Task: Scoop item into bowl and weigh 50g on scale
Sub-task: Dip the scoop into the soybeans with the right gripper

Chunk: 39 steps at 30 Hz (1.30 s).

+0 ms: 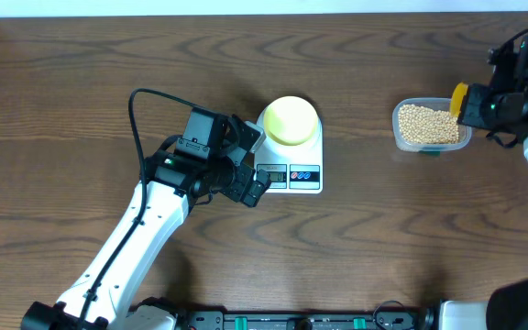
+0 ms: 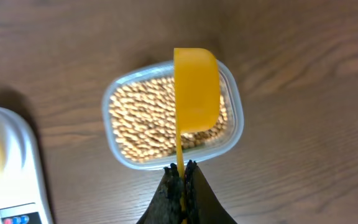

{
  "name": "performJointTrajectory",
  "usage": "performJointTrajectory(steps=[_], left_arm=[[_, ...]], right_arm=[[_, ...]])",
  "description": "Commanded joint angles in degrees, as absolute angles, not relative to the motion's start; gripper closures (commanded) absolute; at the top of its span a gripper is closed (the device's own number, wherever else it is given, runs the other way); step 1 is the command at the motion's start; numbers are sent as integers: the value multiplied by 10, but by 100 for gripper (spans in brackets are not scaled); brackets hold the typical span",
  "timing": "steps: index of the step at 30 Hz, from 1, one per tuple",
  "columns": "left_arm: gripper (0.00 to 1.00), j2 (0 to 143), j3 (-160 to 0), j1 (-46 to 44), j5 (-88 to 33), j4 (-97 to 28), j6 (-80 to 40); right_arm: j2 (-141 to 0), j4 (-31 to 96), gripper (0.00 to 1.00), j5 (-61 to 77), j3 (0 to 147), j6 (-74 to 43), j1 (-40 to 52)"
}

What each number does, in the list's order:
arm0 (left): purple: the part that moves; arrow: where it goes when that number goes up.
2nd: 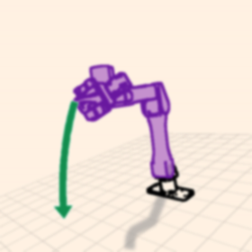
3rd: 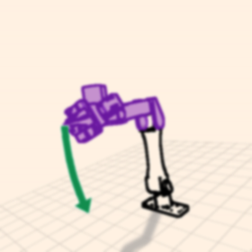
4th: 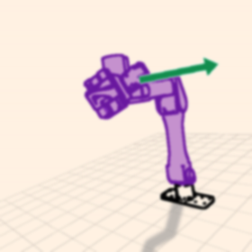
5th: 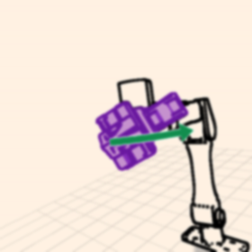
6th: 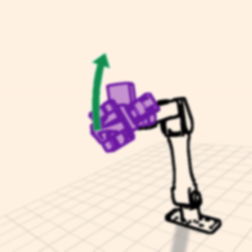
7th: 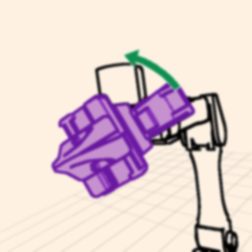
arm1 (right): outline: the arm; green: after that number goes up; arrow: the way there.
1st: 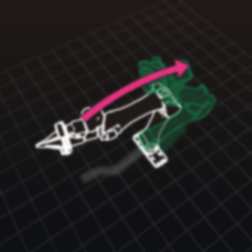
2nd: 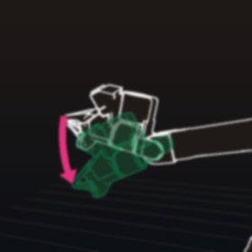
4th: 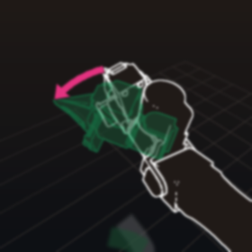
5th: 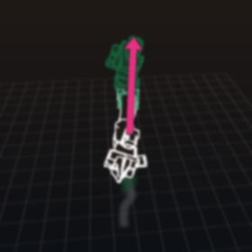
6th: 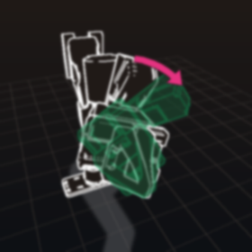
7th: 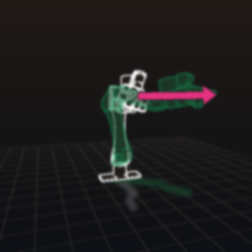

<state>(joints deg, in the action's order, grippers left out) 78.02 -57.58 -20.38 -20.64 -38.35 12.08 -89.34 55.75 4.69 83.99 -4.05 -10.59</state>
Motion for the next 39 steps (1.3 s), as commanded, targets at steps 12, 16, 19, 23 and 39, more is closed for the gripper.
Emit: performJointTrajectory(steps=[12, 16, 19, 23, 39], left_arm=[[2, 782, -572, -204, -203, -383, 128], [2, 782, -572, -204, -203, -383, 128], [2, 782, -572, -204, -203, -383, 128], [2, 782, -572, -204, -203, -383, 128], [2, 782, -572, -204, -203, -383, 128]], right_arm=[[-955, 541, 99, 84, 787, -16, -117], [-963, 498, 99, 148, 762, -6, -118], [-964, 490, 99, 157, 749, -1, -119], [-964, 486, 99, 191, 738, 12, -128], [-964, 460, 99, 386, 692, 36, -211]])
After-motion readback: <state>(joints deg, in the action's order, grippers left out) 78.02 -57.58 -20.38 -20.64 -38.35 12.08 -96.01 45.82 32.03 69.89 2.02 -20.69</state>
